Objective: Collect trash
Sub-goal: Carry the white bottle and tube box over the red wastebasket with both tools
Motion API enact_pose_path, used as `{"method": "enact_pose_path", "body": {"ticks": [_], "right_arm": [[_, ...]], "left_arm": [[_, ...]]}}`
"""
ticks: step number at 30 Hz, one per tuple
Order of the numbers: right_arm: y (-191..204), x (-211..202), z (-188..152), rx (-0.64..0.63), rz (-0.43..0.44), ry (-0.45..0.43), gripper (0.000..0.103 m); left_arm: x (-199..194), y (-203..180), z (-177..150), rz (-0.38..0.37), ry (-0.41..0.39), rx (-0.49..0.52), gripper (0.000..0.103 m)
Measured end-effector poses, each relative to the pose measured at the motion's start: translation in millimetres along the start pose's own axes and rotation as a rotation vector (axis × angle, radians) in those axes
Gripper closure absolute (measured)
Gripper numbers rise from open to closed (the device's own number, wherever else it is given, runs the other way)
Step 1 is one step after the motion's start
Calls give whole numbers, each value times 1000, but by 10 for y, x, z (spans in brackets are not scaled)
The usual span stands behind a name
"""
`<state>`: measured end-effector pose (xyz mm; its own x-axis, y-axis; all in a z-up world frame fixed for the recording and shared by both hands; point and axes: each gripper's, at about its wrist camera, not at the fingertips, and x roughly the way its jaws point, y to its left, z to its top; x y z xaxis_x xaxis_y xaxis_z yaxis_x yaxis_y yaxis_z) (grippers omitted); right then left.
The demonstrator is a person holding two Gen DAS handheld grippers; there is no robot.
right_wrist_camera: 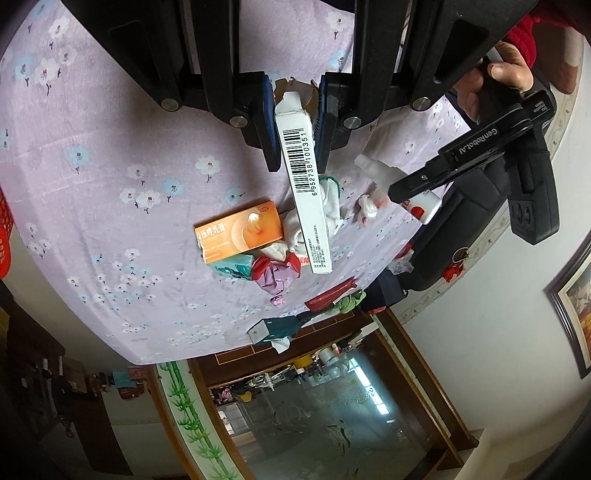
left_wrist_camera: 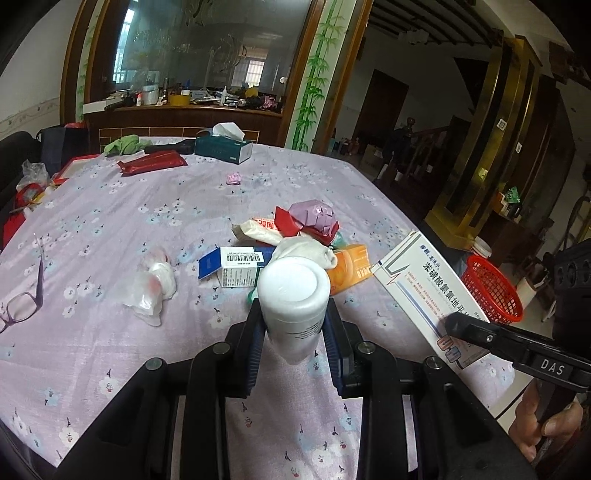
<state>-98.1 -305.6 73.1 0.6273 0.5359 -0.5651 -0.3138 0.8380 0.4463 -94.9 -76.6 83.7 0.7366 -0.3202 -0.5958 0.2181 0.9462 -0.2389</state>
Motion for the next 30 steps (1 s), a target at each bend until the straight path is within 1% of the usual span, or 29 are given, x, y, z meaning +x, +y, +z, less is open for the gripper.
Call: {"method": "enact_pose_path", "body": {"ticks": [6, 10, 20, 30], "right_arm": [[-9, -8, -29, 20, -29, -2, 84], [-66, 7, -47, 57, -32, 16, 84], [27, -108, -43, 42, -73, -2, 84], [125, -178, -65, 32, -83, -12, 84]], "left_arm": [[-69, -12, 3, -21, -12, 15, 74], [-89, -48, 6, -40, -17, 26, 74], [-154, -219, -20, -90, -35, 52, 74], [-321, -234, -105, -112, -52, 47, 74]]}}
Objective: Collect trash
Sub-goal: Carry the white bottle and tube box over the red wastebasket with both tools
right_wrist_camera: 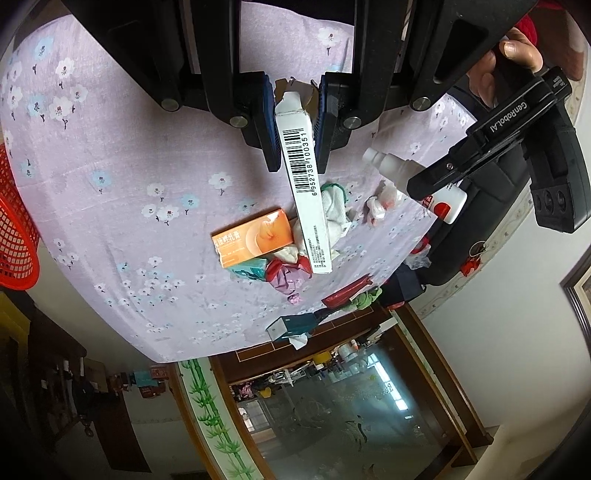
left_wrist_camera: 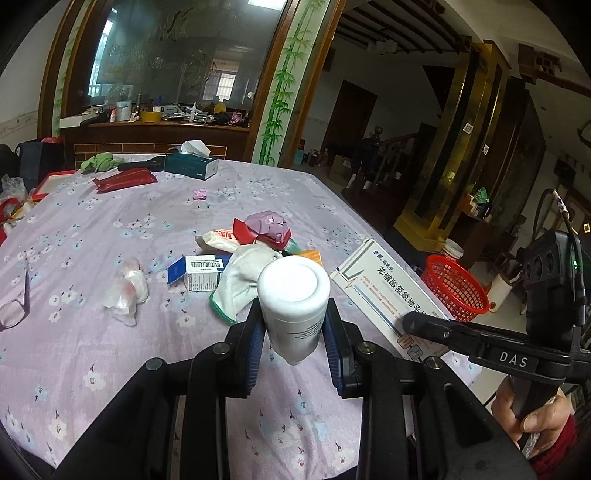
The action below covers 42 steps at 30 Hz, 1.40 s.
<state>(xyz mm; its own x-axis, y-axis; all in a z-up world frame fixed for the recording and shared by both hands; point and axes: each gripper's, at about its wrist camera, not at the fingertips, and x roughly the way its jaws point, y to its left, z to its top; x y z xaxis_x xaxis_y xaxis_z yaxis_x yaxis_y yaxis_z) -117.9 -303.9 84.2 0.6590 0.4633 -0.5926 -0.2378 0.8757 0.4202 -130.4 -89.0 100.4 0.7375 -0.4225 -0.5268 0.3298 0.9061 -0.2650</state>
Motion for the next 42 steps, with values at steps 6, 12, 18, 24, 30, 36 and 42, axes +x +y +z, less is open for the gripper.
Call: {"method": "enact_pose_path", "body": {"ticks": [6, 12, 18, 24, 30, 36, 42], "right_arm": [[43, 2, 21, -11, 4, -2, 84], [4, 6, 22, -5, -1, -2, 84], [-42, -43, 17, 7, -3, -11, 84], [-105, -94, 18, 24, -3, -21, 84], [-195, -205, 48, 45, -14, -47, 84], [-349, -341, 88, 85, -34, -79, 84], [-603, -564, 121, 140, -66, -126, 84]], "left_arm": [[-22, 2, -20, -3, -1, -1, 74], [-27, -14, -31, -5, 0, 1, 74], [17, -101, 3, -13, 9, 18, 74], [64, -184, 55, -26, 13, 31, 74], [98, -270, 100, -45, 17, 39, 74], [185, -391, 184, -81, 33, 49, 74], [344, -572, 292, -115, 54, 74, 74]]}}
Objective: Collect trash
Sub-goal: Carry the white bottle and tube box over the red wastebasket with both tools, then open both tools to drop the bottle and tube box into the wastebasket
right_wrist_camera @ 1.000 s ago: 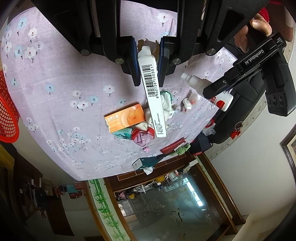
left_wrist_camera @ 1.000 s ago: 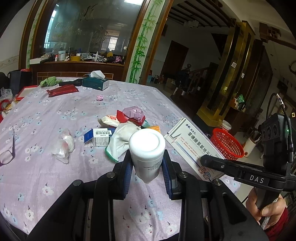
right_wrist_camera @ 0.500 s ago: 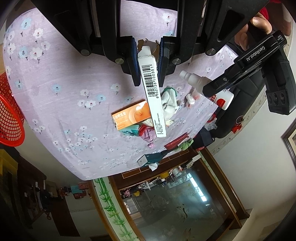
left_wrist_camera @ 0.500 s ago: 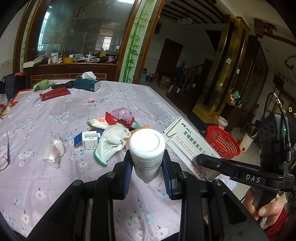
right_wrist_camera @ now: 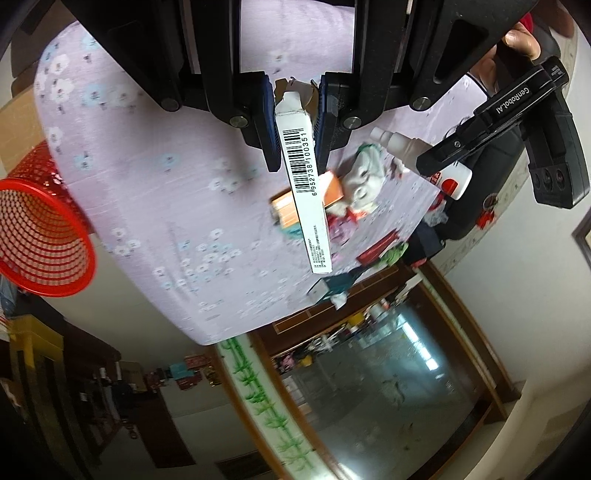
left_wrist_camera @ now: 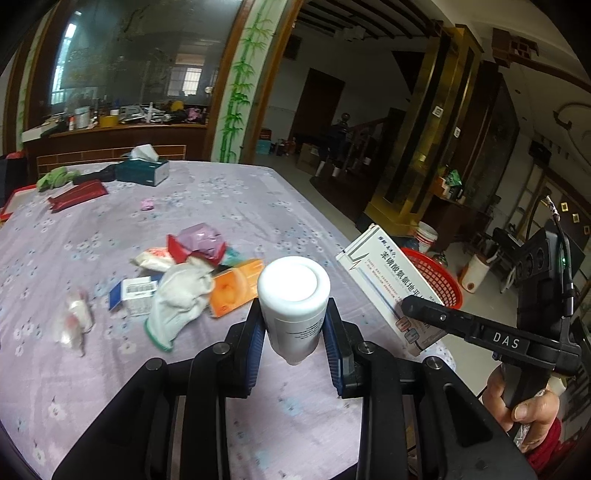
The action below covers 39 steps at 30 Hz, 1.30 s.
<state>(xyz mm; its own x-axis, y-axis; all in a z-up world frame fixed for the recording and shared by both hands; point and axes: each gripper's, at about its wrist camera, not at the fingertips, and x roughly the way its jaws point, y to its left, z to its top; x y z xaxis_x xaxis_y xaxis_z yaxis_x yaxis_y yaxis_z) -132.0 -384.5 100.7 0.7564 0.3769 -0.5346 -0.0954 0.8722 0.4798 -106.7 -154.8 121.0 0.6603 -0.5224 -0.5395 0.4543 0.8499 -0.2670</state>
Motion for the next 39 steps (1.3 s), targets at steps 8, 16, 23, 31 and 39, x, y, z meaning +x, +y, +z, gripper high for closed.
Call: {"method": "enact_pose_path", "body": {"ticks": [8, 16, 23, 31, 39], "right_arm": [[-639, -452, 188, 113, -90, -112, 84], [-1454, -925, 338, 244, -243, -211, 84], [-1943, -1065, 540, 304, -345, -249, 84], [-2377, -863, 720, 347, -405, -221, 78], [-2461, -931, 661, 367, -419, -233, 62]], "left_arm": [[438, -474, 187, -81, 69, 72, 74], [1003, -1259, 429, -221, 119, 149, 74], [1657, -1916, 627, -333, 196, 150, 74], [2418, -2377, 610, -328, 256, 153, 70], [2481, -2225, 523, -305, 265, 134, 49]]}}
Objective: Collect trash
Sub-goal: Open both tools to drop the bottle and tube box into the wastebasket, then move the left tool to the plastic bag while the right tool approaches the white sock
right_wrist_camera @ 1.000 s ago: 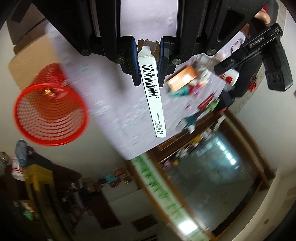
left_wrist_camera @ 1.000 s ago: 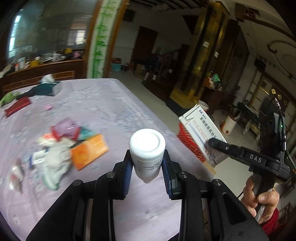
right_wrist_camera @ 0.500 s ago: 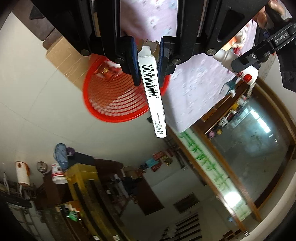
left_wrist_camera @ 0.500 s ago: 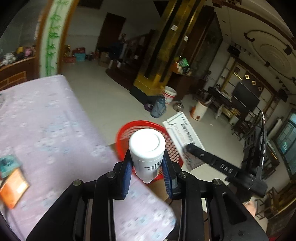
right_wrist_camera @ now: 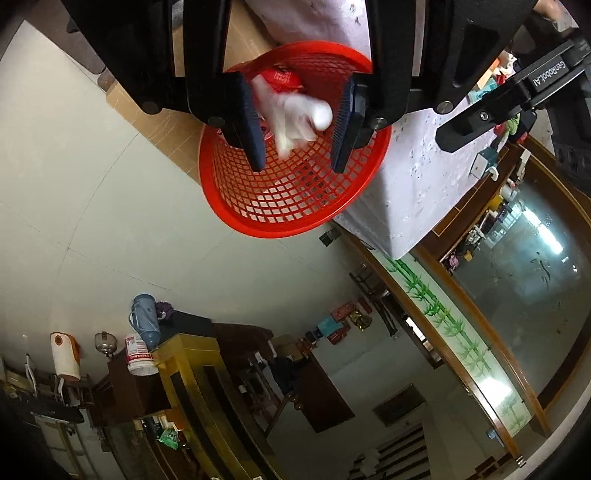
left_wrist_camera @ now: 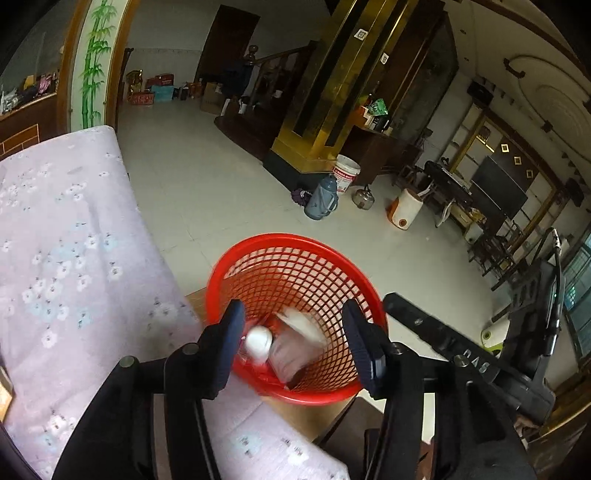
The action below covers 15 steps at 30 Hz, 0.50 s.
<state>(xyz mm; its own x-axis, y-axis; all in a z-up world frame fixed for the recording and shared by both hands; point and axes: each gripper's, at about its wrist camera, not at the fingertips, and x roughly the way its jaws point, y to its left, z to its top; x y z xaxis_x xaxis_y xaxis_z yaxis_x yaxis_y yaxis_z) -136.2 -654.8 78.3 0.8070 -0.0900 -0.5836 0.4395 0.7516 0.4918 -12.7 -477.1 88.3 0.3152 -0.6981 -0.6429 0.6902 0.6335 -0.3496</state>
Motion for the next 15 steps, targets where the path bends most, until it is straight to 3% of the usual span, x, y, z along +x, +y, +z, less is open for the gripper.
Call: {"method": "enact_pose_path", "body": {"ticks": [2, 7, 15], "right_arm": [[59, -73, -57, -7, 19, -6, 57], [351, -198, -238, -56, 62, -4, 46], [964, -147, -672, -174, 149, 78, 42]], "left_arm": [[-138, 39, -81, 18, -16, 5, 43], [-544, 229, -300, 69, -48, 0, 42], [-1336, 630, -761, 135, -96, -35, 41]]}}
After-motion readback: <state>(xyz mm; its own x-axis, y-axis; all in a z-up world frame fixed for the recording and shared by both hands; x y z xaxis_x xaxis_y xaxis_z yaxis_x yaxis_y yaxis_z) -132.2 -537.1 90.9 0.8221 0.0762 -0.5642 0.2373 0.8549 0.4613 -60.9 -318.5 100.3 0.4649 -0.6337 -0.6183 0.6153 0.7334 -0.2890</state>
